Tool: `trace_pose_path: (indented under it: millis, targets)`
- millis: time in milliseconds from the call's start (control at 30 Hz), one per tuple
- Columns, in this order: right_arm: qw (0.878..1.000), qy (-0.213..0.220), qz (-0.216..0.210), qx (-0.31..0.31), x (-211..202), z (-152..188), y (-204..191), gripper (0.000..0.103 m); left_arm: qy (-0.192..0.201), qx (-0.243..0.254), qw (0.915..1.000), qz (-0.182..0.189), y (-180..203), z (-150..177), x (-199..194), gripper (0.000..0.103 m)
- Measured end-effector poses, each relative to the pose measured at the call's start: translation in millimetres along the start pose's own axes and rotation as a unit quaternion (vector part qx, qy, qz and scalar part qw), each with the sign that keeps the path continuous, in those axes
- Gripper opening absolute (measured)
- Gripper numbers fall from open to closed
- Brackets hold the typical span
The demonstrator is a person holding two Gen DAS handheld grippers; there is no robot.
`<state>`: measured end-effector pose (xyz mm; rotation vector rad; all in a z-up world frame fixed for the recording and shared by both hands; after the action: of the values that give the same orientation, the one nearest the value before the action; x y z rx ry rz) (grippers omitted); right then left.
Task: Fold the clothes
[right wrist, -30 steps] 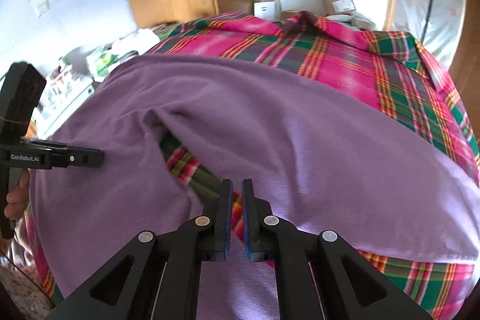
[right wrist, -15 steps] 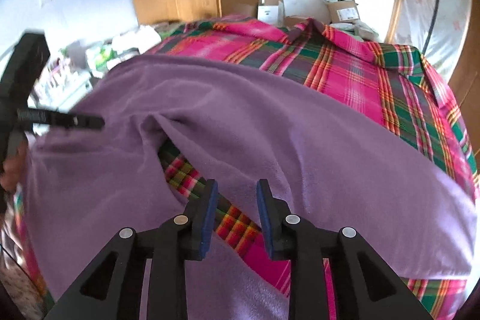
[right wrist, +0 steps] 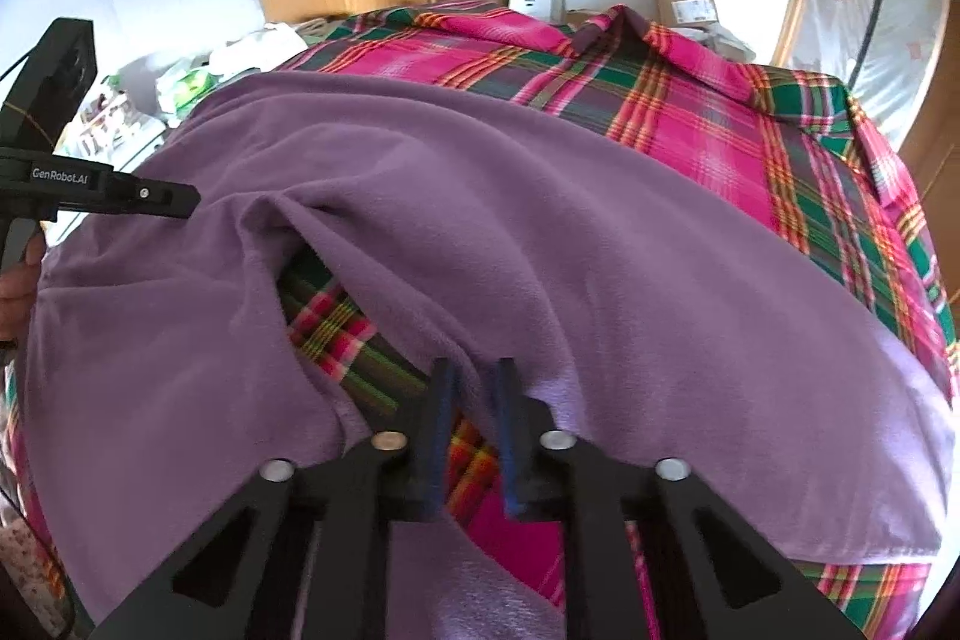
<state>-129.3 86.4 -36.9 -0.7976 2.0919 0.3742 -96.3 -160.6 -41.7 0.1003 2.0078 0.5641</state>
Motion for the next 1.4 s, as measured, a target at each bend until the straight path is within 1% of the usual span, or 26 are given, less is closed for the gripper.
trace_pose_path:
  millis: [200, 267, 367, 400, 433, 500, 567, 633, 700, 767, 833, 967, 1033, 1100, 1200, 1300, 1400]
  targets:
    - [1.0, 0.003, 0.007, 0.021, -5, 1, 9, 0.007, 0.011, -0.018, 0.9997, -0.016, -14, -15, -5, 0.012]
    - [1.0, 0.003, 0.018, 0.021, -7, 0, 11, 0.007, 0.012, -0.032, 0.9993, -0.017, -21, -20, -5, 0.012]
    - [0.999, 0.006, 0.019, 0.025, -15, -3, 13, 0.007, 0.013, -0.052, 0.9985, -0.013, -32, -24, -6, 0.012]
    - [1.0, 0.011, 0.01, 0.025, -18, -4, 11, 0.009, 0.012, -0.056, 0.9983, -0.011, -33, -25, -5, 0.012]
    - [1.0, 0.015, 0.002, 0.025, -22, -5, 9, 0.011, 0.013, -0.055, 0.9983, -0.011, -33, -25, -5, 0.012]
    - [1.0, 0.016, 0.005, 0.022, -24, -8, 5, 0.015, 0.015, -0.05, 0.9985, -0.015, -34, -24, -7, 0.012]
    - [1.0, 0.013, 0.009, 0.013, -22, -11, -1, 0.015, 0.017, -0.046, 0.9987, -0.016, -34, -25, -11, 0.012]
    - [1.0, 0.01, 0.009, 0.004, -22, -14, -6, 0.015, 0.024, -0.037, 0.9987, -0.025, -35, -28, -18, 0.012]
    - [1.0, 0.011, 0.013, -0.003, -24, -18, -8, 0.015, 0.033, -0.023, 0.9985, -0.036, -35, -34, -25, 0.012]
    - [1.0, 0.016, 0.01, -0.004, -27, -22, -8, 0.016, 0.039, -0.021, 0.9983, -0.038, -38, -40, -31, 0.012]
    - [1.0, 0.018, 0.015, -0.007, -31, -30, -6, 0.022, 0.046, -0.018, 0.9978, -0.044, -42, -49, -36, 0.012]
    - [0.999, 0.029, 0.018, -0.015, -39, -51, -3, 0.022, 0.064, -0.006, 0.9959, -0.064, -50, -70, -47, 0.013]
    - [0.999, 0.032, 0.017, -0.019, -41, -63, -4, 0.024, 0.059, 0.002, 0.9955, -0.075, -53, -76, -45, 0.013]
    - [0.999, 0.034, 0.006, -0.02, -39, -75, -7, 0.025, 0.053, 0.01, 0.9948, -0.086, -55, -83, -42, 0.013]
    - [0.999, 0.03, -0.017, -0.027, -30, -91, -16, 0.025, 0.037, 0.036, 0.995, -0.085, -52, -88, -33, 0.013]
    - [0.998, 0.016, -0.037, -0.041, -8, -102, -26, 0.026, 0.021, 0.038, 0.9944, -0.097, -57, -93, -20, 0.013]
    - [0.997, -0.005, -0.057, -0.045, 19, -110, -35, 0.026, 0.011, 0.035, 0.9943, -0.1, -64, -98, -6, 0.013]
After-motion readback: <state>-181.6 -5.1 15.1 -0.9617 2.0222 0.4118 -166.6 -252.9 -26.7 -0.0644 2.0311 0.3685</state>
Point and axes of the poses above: each gripper's, at about its wrist camera, not at the fingertips, and x roughly the way its jaws point, y to its right, z to its underside, the point moved 6 cm from there along x, roughly the way its jaws point, and after that the axes turned 2 degrees about -z, right-handed, at the moved point
